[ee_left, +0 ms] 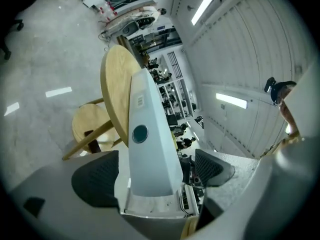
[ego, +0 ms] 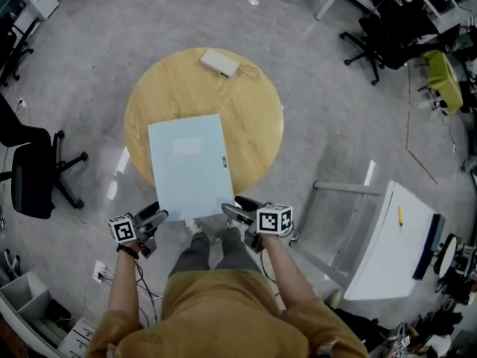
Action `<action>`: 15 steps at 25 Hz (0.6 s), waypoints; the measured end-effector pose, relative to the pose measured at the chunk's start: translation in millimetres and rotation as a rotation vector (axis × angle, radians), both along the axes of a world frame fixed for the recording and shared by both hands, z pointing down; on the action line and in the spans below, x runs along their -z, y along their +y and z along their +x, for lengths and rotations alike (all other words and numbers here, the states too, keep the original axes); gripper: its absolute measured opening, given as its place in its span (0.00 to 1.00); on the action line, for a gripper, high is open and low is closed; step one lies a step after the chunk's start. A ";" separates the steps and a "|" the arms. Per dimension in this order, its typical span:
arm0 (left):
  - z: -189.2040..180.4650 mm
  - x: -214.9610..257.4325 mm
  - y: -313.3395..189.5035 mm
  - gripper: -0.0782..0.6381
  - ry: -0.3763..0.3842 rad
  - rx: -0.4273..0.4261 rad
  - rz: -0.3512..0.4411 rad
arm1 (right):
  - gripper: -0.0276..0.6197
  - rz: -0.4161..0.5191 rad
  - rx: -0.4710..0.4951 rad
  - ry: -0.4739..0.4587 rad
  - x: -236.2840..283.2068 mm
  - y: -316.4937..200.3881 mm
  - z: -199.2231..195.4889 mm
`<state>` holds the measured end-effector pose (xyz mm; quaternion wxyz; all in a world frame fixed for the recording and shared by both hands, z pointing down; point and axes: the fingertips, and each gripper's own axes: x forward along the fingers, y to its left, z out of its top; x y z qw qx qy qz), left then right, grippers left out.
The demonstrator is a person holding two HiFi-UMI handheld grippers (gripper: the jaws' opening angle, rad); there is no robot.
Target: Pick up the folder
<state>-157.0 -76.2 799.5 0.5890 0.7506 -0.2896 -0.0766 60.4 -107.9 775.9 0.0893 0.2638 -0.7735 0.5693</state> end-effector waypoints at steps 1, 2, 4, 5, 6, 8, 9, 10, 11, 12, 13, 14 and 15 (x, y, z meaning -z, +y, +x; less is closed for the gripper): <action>3.8 -2.3 -0.1 0.76 0.010 -0.022 -0.008 | 0.53 -0.023 -0.015 -0.016 -2.8 -1.6 -0.4; 6.5 -5.0 -1.0 0.77 0.014 -0.041 -0.014 | 0.54 -0.042 -0.028 -0.025 -6.5 -3.7 -0.2; 8.3 -11.9 -5.1 0.77 0.013 -0.061 -0.025 | 0.55 -0.069 -0.039 -0.025 -15.2 -7.2 0.5; 9.1 -14.8 -8.0 0.77 0.015 -0.062 -0.028 | 0.55 -0.079 -0.041 -0.023 -19.4 -7.9 0.7; 10.7 -16.5 -10.8 0.77 0.021 -0.063 -0.031 | 0.55 -0.087 -0.041 -0.024 -23.2 -8.2 0.6; 14.5 -17.9 -15.7 0.77 0.033 -0.068 -0.039 | 0.55 -0.106 -0.045 -0.033 -29.1 -9.2 -1.6; 15.3 -19.2 -17.1 0.77 0.034 -0.072 -0.048 | 0.55 -0.116 -0.049 -0.038 -31.5 -10.1 -3.2; 16.0 -19.9 -17.9 0.77 0.035 -0.072 -0.062 | 0.55 -0.124 -0.054 -0.041 -33.5 -11.1 -4.5; 17.2 -19.9 -18.3 0.77 0.039 -0.070 -0.078 | 0.55 -0.129 -0.055 -0.042 -35.2 -12.2 -5.0; 18.0 -21.3 -18.0 0.77 0.039 -0.072 -0.088 | 0.55 -0.134 -0.052 -0.042 -36.9 -12.8 -4.8; 18.2 -24.7 -17.1 0.77 0.035 -0.080 -0.089 | 0.55 -0.145 -0.047 -0.042 -39.7 -12.2 -4.5; 18.8 -27.5 -16.8 0.77 0.035 -0.087 -0.088 | 0.55 -0.159 -0.041 -0.043 -43.7 -10.7 -4.6; 20.4 -27.8 -17.5 0.77 0.047 -0.088 -0.088 | 0.55 -0.171 -0.034 -0.047 -48.2 -9.2 -5.3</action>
